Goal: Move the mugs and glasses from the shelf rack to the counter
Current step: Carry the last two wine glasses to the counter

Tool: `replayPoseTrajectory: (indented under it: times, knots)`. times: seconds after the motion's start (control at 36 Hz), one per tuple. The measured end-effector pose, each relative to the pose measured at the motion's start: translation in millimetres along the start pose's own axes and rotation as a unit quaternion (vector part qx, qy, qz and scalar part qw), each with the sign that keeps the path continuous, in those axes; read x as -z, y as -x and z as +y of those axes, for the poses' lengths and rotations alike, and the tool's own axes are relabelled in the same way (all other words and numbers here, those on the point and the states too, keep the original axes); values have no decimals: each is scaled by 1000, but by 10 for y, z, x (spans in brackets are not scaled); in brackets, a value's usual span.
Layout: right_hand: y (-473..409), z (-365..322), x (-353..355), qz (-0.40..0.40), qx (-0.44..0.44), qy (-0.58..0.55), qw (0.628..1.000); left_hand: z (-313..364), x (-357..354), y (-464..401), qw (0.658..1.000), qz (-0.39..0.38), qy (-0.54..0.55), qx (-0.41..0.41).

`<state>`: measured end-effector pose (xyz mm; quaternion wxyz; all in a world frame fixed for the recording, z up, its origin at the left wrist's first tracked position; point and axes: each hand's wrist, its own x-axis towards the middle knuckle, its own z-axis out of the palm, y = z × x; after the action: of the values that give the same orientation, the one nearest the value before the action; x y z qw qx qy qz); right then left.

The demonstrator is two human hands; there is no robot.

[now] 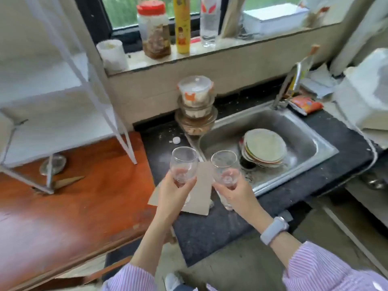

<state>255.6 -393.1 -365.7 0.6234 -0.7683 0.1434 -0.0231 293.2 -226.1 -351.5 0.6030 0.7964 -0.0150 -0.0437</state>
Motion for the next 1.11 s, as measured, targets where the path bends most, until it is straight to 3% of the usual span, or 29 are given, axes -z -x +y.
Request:
replayPoseTrajectory:
  times: [0.28,0.56,0.89,1.11]
  knots:
    - [912,541,2538,203,-23,-17,979,925,-2546,516,978,-200,-11,-63]
    - [1841,931,4252,453,-61,-36,889,1637,-4607,1212,903,-412,-15,-123]
    - [2497,1596,6068,623,-127,-27,772,2279,-7024,1876,795,-571,-33,-202]
    - [2318,1857,7375,671,-133,-52,728,2632,-8587,1939,753,-617,-63,-221]
